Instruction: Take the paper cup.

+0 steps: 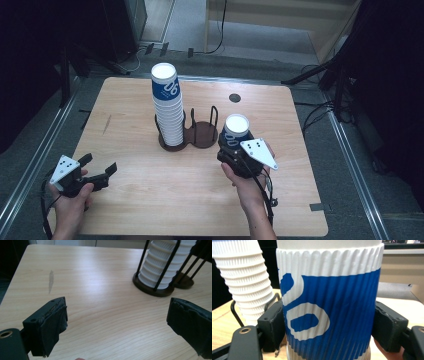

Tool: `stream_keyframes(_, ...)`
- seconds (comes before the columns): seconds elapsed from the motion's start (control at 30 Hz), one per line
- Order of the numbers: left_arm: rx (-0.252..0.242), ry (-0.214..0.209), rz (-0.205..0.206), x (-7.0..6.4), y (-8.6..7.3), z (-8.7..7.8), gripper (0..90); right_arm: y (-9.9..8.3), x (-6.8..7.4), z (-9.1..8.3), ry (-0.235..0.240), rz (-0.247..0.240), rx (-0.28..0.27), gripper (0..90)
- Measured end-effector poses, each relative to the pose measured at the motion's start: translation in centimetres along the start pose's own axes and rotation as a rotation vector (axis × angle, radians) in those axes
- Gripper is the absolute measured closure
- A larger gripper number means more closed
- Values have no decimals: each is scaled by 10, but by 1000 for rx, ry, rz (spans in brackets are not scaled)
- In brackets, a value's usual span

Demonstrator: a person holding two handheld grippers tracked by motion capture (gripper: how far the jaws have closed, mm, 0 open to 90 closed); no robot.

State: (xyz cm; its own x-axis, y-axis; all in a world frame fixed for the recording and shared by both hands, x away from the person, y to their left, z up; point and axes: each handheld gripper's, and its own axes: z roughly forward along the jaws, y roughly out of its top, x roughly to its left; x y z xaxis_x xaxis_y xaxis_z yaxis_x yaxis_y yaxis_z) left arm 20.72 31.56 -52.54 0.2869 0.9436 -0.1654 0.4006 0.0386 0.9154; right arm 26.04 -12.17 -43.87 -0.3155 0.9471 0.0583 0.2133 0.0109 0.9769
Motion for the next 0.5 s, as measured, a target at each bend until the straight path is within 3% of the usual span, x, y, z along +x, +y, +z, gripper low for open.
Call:
stream_keyframes(0.2, -15, -35, 30, -18, 12, 1, 39, -16, -2, -2, -15, -21, 19, 218)
stream_keyframes(0.5, -17, -110, 65, -53, 32, 21, 39, -35, -2, -6, -17, -40, 38, 221)
